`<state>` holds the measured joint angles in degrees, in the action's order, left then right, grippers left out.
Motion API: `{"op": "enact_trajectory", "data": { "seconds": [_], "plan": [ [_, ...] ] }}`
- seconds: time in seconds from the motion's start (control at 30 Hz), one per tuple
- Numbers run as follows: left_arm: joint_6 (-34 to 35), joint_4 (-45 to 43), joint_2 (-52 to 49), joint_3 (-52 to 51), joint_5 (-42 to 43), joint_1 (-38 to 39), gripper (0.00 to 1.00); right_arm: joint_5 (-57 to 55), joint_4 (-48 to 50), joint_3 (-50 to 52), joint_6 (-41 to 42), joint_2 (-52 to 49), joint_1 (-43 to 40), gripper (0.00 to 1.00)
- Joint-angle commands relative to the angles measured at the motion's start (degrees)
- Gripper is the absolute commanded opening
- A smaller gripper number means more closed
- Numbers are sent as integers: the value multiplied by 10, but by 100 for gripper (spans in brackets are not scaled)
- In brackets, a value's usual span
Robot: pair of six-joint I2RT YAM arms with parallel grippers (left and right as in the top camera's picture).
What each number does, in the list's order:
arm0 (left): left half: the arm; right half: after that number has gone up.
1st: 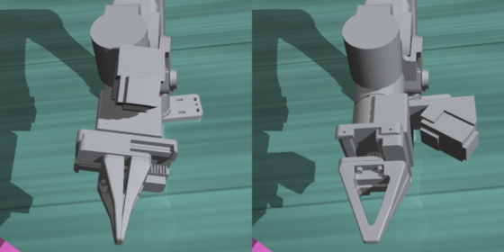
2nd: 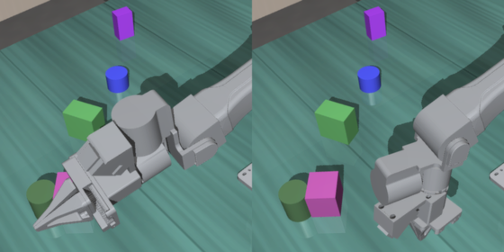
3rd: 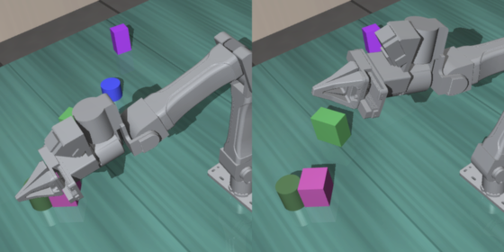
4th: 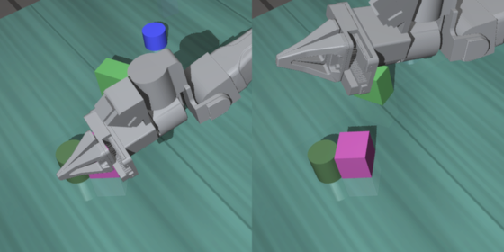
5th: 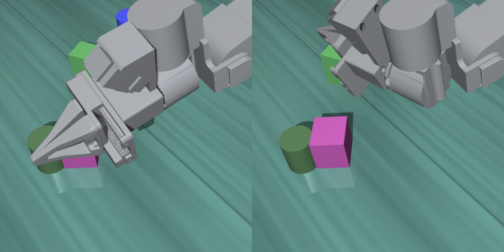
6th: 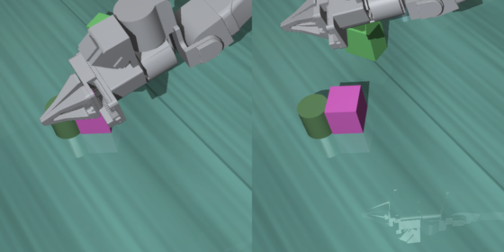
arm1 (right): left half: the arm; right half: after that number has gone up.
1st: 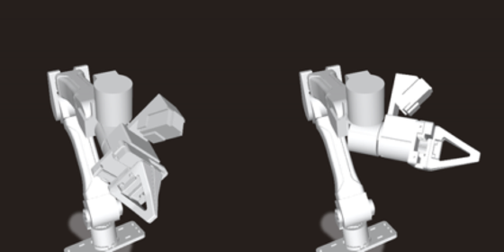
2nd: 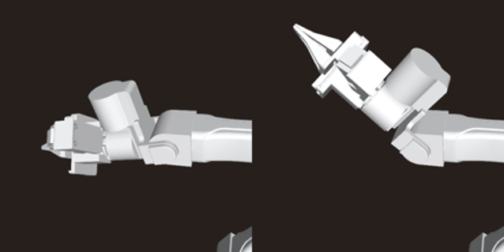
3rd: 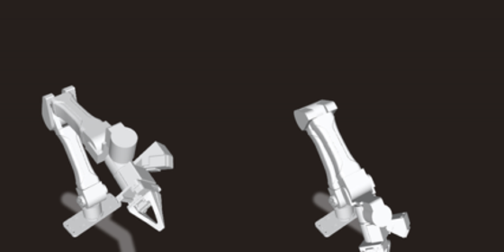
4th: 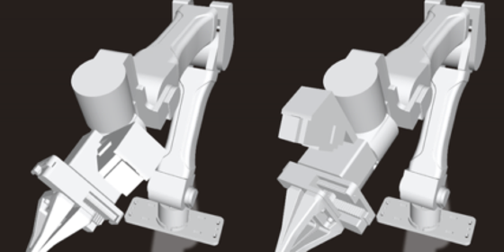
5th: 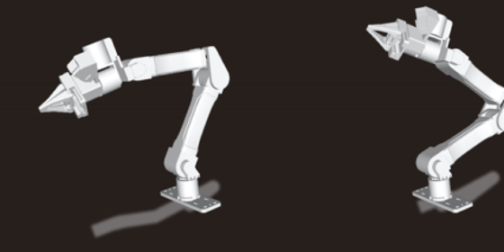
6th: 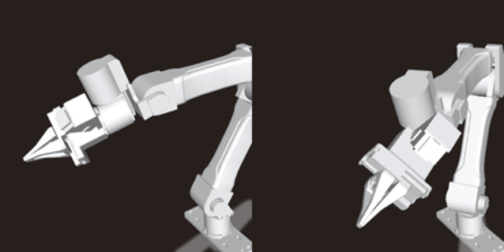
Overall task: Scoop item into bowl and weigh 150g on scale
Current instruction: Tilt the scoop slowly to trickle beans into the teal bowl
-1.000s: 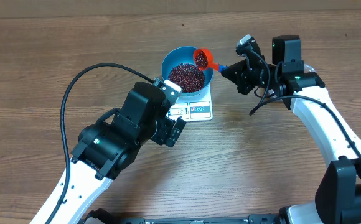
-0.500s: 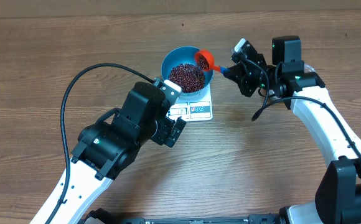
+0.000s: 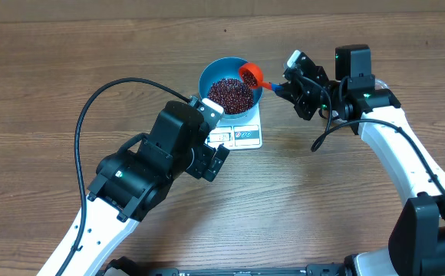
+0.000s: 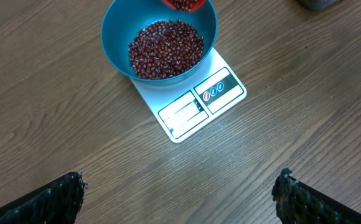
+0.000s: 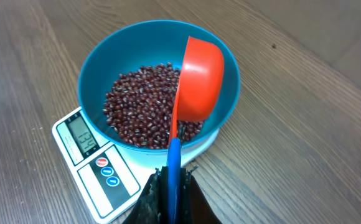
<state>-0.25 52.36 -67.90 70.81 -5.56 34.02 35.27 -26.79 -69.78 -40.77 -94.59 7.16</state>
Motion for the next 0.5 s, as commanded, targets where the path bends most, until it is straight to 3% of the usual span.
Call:
{"op": "enact_trajectory", "data": {
  "seconds": [0.0,0.47],
  "plan": [
    [-9,-1,-3,-2,7,-2,99,33,0,-10,-29,0,0,4],
    [-9,-1,-3,-2,7,-2,100,34,-6,-10,-76,0,0,4]
  ]
}}
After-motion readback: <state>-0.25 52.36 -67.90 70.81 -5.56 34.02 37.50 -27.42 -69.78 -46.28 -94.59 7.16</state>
